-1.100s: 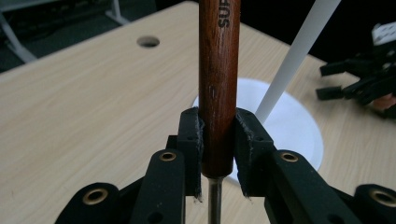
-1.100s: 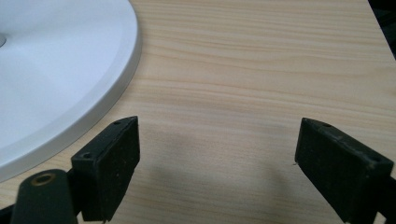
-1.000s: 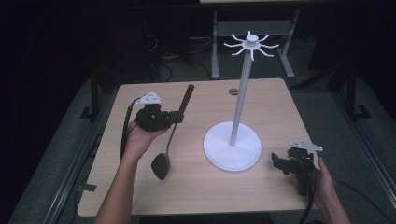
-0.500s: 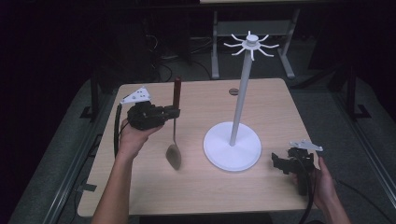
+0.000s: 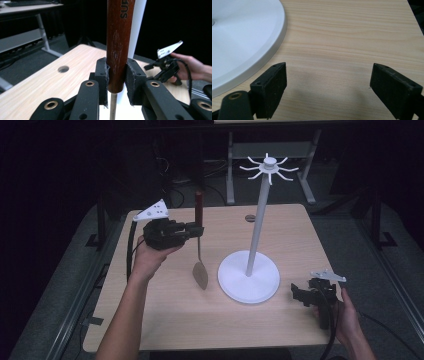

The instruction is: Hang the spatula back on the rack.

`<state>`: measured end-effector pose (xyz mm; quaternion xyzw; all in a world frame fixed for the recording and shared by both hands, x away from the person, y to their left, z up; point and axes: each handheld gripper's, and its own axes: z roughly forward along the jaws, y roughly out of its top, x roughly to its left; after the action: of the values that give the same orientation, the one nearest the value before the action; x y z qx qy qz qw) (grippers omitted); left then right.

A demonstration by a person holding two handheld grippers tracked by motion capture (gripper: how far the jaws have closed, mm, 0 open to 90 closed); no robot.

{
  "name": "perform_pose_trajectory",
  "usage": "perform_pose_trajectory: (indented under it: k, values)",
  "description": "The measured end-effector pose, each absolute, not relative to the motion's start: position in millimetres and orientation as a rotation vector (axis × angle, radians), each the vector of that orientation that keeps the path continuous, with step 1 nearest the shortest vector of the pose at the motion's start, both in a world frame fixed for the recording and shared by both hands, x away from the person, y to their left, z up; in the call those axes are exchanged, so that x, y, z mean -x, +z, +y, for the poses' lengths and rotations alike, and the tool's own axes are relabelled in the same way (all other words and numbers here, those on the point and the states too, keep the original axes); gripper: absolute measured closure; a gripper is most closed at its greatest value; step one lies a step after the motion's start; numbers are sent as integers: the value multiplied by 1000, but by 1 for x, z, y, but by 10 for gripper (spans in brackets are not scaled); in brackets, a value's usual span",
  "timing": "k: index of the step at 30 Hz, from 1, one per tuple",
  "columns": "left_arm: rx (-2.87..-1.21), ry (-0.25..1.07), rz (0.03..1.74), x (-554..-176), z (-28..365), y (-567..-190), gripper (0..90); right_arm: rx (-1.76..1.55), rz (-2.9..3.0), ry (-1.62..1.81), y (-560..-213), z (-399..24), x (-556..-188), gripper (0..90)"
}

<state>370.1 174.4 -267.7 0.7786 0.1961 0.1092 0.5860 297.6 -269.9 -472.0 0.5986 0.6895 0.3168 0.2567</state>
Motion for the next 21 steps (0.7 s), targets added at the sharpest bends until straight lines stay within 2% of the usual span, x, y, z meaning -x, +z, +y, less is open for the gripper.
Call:
perform_pose_trajectory:
  k: [21]
  values:
    - [-1814, 251, 292, -366, 128, -219, 739, -1623, 1870, 863, -471, -270, -297, 134]
